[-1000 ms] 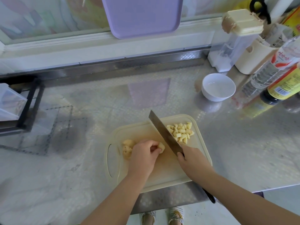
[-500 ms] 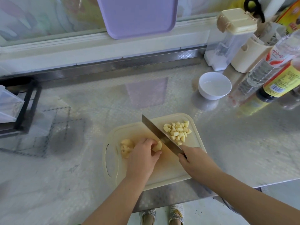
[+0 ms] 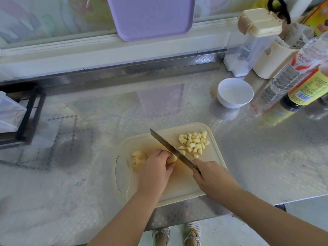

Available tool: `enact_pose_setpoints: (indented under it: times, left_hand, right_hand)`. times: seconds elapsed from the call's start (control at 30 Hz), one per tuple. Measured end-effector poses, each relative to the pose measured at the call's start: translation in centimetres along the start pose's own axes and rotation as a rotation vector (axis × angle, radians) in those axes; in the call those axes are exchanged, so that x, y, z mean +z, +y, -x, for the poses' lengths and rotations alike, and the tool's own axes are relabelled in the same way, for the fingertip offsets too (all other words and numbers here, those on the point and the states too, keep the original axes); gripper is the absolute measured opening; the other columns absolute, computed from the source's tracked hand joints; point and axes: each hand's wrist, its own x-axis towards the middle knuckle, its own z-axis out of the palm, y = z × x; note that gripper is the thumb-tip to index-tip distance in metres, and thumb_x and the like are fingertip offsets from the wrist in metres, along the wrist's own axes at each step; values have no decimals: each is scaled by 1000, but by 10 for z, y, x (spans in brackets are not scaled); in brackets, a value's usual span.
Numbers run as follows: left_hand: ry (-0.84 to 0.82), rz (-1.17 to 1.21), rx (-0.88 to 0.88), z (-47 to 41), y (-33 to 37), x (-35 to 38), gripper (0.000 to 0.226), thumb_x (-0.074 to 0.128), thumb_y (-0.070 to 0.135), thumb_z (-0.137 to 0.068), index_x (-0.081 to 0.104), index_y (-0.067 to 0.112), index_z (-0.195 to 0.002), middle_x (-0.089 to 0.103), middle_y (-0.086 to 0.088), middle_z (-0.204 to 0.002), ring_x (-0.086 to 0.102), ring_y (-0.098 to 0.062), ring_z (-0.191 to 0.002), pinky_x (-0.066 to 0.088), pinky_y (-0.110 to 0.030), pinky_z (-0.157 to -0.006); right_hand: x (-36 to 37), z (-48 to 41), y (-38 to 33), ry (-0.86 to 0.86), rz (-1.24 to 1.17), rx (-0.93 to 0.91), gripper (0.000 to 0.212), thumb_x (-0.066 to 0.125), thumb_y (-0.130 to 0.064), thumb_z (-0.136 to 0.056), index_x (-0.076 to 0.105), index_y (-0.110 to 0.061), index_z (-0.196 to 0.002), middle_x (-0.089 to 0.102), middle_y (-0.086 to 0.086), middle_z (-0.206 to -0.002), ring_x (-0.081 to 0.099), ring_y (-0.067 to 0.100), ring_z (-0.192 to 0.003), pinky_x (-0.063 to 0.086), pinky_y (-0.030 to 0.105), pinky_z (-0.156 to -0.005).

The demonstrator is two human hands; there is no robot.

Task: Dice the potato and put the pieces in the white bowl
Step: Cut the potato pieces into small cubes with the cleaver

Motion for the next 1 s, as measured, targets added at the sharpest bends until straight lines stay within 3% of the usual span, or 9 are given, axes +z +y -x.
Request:
enact_pose_setpoints:
  times: [0.37, 0.63, 0.87, 1.0]
  left_hand:
    - [-19, -35, 58, 0, -3, -1, 18, 72, 25, -86, 69, 22, -103, 63, 10, -101, 62, -9, -81, 51, -25, -68]
    - [-4, -48, 72, 0, -4, 1, 16, 74, 27, -85, 69, 23, -100, 63, 12, -95, 62, -7, -75, 39, -15, -62]
    - [-25, -30, 49, 2, -9, 2, 17, 73, 29, -86, 68, 23, -100, 62, 13, -95, 50, 0, -71, 34, -13, -63]
    - [-16, -38, 26, 4, -7, 1, 16, 73, 30, -84, 63, 24, -95, 58, 14, -92, 46, 1, -67, 34, -13, -59]
  right_hand:
    - [-11, -2, -1, -43, 97, -35, 17, 33, -30, -105, 42, -25, -93, 50, -2, -74, 60, 23, -72, 46, 35, -62]
    - [0, -14, 5, -63, 91, -25, 17, 34, -28, -104, 49, -21, -99, 45, -5, -69, 57, 22, -70, 40, 31, -60]
    - [5, -17, -1, -89, 115, 11, 18, 35, -29, -104, 50, -21, -110, 44, -6, -71, 59, 21, -74, 54, 36, -69]
    - [5, -20, -2, -30, 18, 68, 18, 35, -30, -103, 52, -22, -105, 55, -3, -82, 62, 21, -81, 55, 39, -73]
